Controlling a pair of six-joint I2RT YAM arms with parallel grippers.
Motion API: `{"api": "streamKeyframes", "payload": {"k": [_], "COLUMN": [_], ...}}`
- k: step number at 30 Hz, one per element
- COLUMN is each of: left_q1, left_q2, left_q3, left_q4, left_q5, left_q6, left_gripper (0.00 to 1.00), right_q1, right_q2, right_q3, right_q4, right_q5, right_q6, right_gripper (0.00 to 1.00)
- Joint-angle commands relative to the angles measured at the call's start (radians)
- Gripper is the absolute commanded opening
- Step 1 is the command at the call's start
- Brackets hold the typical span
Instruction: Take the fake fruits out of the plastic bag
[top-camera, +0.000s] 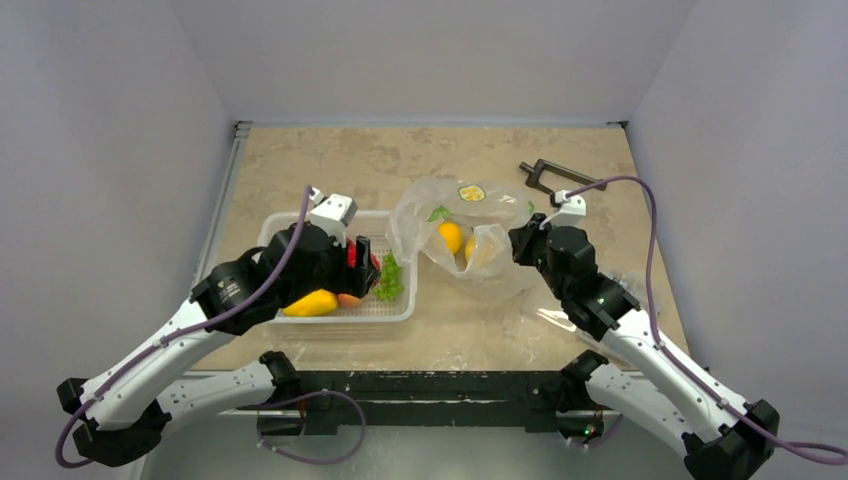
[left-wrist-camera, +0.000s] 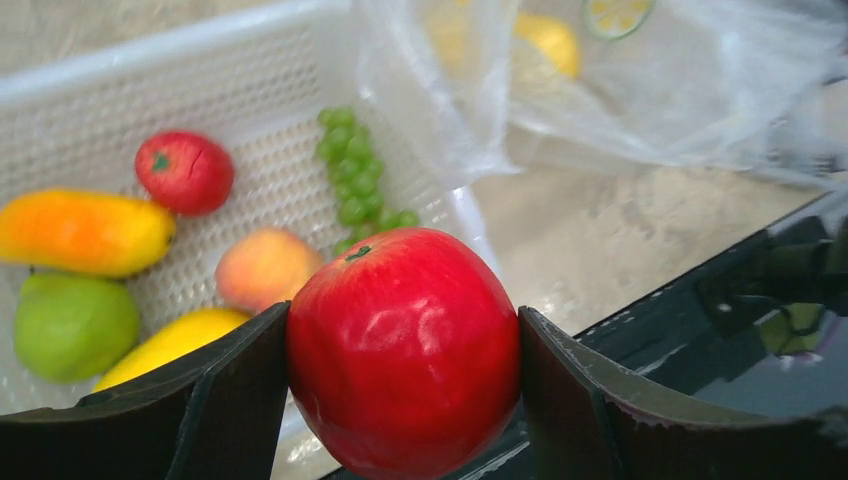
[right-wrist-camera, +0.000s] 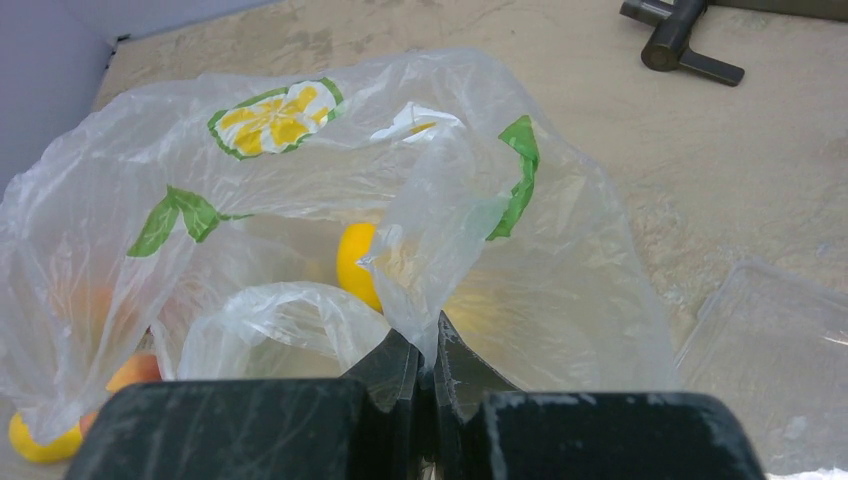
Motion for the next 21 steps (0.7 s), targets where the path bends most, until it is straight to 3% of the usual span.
{"api": "streamKeyframes", "payload": {"k": [1, 10, 14, 21], "left_q1": [0.02, 0.075, 0.118, 0.19], "left_q2": [-0.036, 0.079, 0.173, 0.37], "left_q3": [-0.131, -0.245, -0.232, -0.138], "left_q4": [-0.01, 0.178, 0.26, 0.249], "left_q5": [-0.125, -0.172, -0.156, -0.174], "left_q6": [-0.093, -0.142, -0.117, -0.08], "left_gripper": [0.0, 0.0, 0.0, 0.0], "right_q1": [-0.001, -0.001, -0.001, -0.001], "right_q2": [-0.009, -0.104, -0.127, -0.125], "right_q3": [0.043, 0.013, -0.006, -0.013], "right_q4": [0.034, -0.028, -0.038, -0.043], "right_q5": [0.031, 0.04, 0.043, 0.053], "right_q6": [-0.035, -0.033, -0.033, -0.034], "right_gripper": [0.0, 0.0, 0.0, 0.0]}}
